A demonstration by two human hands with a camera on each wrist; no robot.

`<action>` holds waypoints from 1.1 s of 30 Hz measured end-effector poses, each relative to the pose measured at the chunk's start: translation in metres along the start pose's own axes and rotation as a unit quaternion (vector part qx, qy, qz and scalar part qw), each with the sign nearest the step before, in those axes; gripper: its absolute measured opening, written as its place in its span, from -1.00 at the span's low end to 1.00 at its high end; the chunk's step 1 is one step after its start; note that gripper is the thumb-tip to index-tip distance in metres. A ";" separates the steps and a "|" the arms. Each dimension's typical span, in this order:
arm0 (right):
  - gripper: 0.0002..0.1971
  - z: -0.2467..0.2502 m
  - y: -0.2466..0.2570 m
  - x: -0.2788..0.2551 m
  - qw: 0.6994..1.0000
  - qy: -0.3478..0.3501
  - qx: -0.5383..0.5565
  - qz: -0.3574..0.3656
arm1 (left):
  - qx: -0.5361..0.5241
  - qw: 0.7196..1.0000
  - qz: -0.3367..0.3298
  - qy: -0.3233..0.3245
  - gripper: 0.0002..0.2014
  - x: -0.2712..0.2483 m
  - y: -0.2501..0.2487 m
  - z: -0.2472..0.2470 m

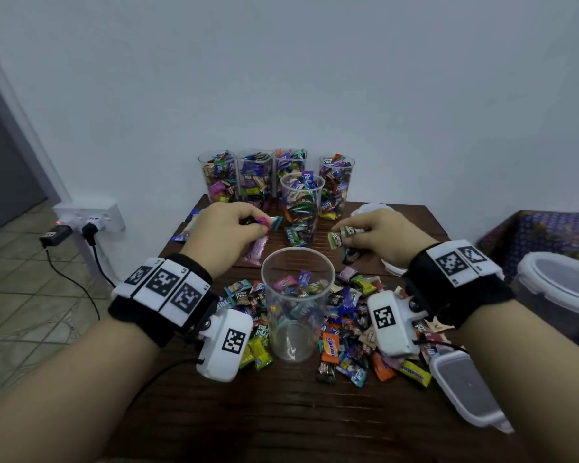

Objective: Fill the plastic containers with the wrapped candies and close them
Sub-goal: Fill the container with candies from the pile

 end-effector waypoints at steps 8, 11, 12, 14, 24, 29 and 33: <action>-0.74 0.016 0.039 -0.012 0.995 -0.047 0.073 0.057 | -0.031 0.999 -0.036 -0.015 -0.87 -0.001 -0.016 0.008; -0.73 0.013 0.053 -0.016 0.991 -0.043 0.091 0.089 | -0.041 0.998 -0.039 -0.019 -0.86 -0.003 -0.020 0.008; -0.73 0.009 0.057 -0.017 0.989 -0.036 0.104 0.097 | -0.041 0.998 -0.039 -0.021 -0.86 -0.003 -0.020 0.009; -0.73 -0.002 0.065 -0.020 0.989 -0.016 0.098 0.112 | -0.050 0.998 -0.038 -0.022 -0.84 -0.003 -0.021 0.009; -0.70 -0.038 0.071 -0.029 0.991 0.041 -0.009 0.128 | -0.062 0.997 -0.035 -0.026 -0.76 -0.006 -0.017 0.009; -0.71 -0.042 0.070 -0.032 0.992 0.047 0.005 0.115 | -0.062 0.997 -0.042 -0.027 -0.78 -0.008 -0.020 0.008; -0.66 -0.038 0.060 -0.041 0.994 -0.016 0.034 0.106 | -0.080 0.996 -0.043 -0.022 -0.81 -0.010 -0.026 0.008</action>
Point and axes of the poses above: each hand's wrist, its own x-axis towards the middle knuckle, its own z-axis out of the back of the hand, y = z × x, the point moved 6 cm from there along x, towards the middle knuckle, and after that the axes turned 10 degrees about x, right-handed, at the moved point
